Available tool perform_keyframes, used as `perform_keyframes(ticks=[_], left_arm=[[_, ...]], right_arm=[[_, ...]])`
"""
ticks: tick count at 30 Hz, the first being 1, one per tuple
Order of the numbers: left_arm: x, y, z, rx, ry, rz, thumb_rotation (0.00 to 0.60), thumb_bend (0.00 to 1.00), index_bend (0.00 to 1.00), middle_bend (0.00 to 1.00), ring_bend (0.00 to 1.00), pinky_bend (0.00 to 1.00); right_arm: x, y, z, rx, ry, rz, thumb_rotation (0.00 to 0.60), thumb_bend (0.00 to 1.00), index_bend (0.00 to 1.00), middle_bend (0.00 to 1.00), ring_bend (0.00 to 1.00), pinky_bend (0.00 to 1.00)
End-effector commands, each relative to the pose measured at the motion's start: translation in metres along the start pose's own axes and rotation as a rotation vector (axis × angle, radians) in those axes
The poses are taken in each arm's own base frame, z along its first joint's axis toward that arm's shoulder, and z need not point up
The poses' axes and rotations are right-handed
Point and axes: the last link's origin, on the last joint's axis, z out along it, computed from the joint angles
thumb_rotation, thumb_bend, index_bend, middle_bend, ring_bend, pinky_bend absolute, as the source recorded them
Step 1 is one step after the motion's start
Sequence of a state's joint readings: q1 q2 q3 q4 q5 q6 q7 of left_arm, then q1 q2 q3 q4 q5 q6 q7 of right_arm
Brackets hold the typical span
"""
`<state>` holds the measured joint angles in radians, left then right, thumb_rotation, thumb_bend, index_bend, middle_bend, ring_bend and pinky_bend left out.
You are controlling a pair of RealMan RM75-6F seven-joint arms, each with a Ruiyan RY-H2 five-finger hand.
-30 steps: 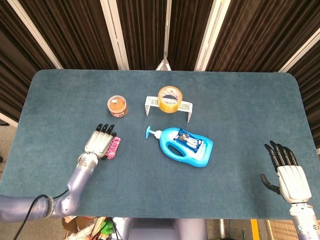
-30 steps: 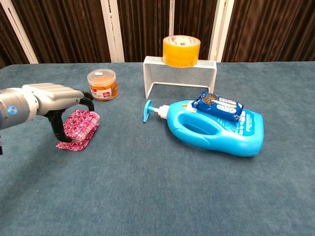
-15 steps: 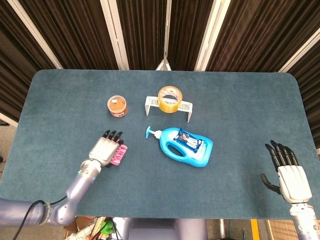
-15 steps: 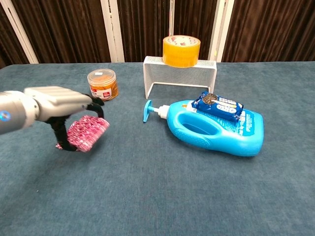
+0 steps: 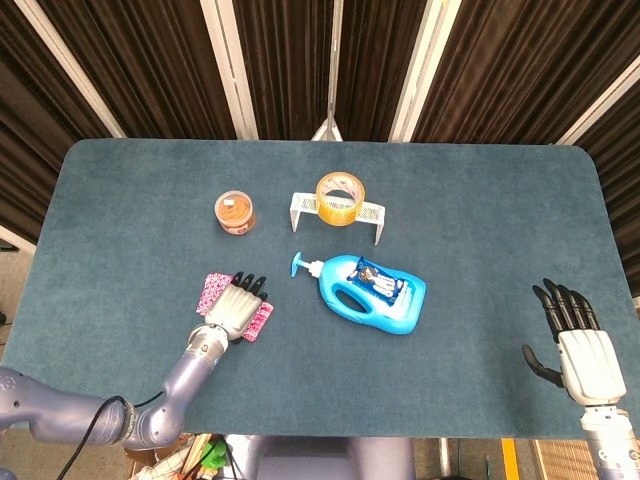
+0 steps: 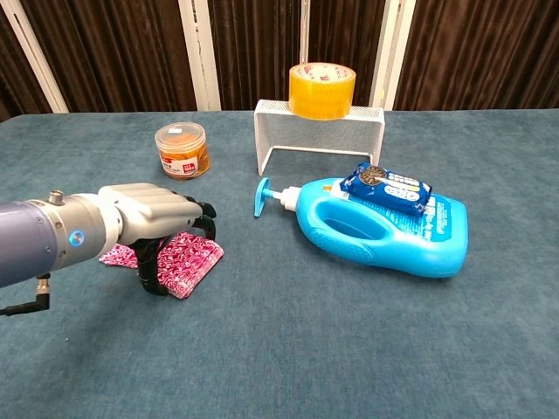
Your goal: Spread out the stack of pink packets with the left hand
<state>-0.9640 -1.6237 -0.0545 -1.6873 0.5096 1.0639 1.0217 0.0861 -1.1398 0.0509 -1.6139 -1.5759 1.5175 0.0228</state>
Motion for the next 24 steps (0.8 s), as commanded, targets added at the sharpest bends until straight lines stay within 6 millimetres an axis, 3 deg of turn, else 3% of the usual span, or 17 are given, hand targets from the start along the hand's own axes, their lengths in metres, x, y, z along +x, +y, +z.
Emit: perform_keyframes(ticks=[1, 9, 16, 19, 24], left_arm=[[0.0013, 0.0004, -0.0004, 0.0, -0.002, -0.002, 0.6, 0.26, 0.15, 0.0, 0.0, 0.0], [0.0037, -0.0026, -0.0019, 0.006, -0.01, -0.007, 0.6, 0.25, 0.1, 0.0, 0.0, 0.0], [0.0029, -0.0084, -0.0005, 0.026, -0.023, 0.006, 0.6, 0.25, 0.18, 0.0, 0.0, 0.0], [0.002, -0.0082, 0.0025, 0.032, -0.026, -0.004, 0.6, 0.28, 0.24, 0.0, 0.0, 0.0], [0.0014, -0.0033, 0.0074, 0.027, -0.011, -0.031, 0.6, 0.45, 0.46, 0.0, 0.0, 0.0]], right_arm=[[-0.0001, -0.0003, -0.0005, 0.001, 0.002, 0.001, 0.6, 0.36, 0.0, 0.0, 0.0, 0.09], [-0.0002, -0.0001, -0.0008, 0.001, 0.005, 0.002, 0.6, 0.36, 0.0, 0.0, 0.0, 0.09], [-0.0003, 0.0, -0.0008, 0.0, 0.005, 0.005, 0.6, 0.36, 0.0, 0.0, 0.0, 0.09], [0.0001, -0.0002, -0.0009, 0.001, 0.005, 0.006, 0.6, 0.36, 0.0, 0.0, 0.0, 0.09], [0.0003, -0.0001, -0.0008, 0.0, 0.006, 0.008, 0.6, 0.36, 0.0, 0.0, 0.0, 0.09]])
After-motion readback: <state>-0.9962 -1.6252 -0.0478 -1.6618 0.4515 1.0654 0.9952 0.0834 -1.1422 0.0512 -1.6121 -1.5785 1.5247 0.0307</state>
